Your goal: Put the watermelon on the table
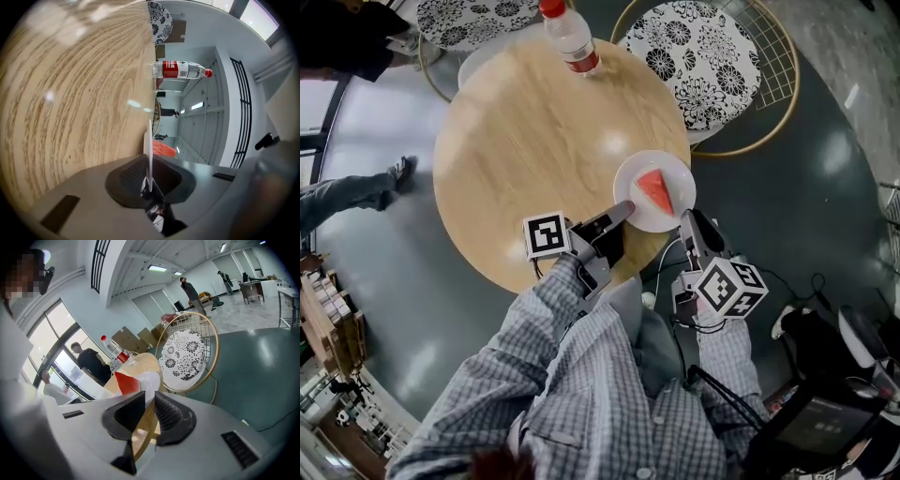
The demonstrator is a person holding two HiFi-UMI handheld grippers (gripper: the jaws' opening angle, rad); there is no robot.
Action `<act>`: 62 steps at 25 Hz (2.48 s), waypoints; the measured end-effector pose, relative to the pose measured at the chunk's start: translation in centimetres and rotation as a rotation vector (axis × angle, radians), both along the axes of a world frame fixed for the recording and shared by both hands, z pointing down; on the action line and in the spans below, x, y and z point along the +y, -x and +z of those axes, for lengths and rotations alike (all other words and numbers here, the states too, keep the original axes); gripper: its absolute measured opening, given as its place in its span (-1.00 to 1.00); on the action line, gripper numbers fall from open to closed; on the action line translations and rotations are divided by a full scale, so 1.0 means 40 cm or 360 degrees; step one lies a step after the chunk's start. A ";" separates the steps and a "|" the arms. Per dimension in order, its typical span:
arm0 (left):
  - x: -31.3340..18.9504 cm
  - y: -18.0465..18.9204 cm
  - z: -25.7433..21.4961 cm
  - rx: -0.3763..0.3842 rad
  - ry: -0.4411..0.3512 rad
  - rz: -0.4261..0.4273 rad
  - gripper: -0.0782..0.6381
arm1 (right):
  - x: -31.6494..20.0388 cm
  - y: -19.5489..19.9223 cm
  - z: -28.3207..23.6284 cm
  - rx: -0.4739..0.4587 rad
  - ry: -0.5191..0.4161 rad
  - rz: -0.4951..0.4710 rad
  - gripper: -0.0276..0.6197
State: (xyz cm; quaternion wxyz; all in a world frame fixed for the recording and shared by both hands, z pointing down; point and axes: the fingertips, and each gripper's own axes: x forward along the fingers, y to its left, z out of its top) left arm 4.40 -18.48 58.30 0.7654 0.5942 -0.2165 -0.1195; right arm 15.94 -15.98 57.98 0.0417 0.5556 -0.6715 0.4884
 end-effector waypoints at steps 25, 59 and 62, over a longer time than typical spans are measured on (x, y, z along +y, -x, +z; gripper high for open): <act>-0.008 0.011 0.040 -0.0209 0.0057 0.0034 -0.71 | 0.080 0.183 -0.068 0.1436 -0.0539 -0.1407 -0.70; 0.001 0.096 0.002 -0.0329 -0.0032 -0.0002 -0.40 | 0.092 0.231 0.046 0.1782 -0.0359 -0.1981 -0.77; 0.009 0.120 0.000 -0.0328 -0.0019 -0.0038 -0.40 | 0.093 0.228 0.048 0.1782 -0.0354 -0.1978 -0.77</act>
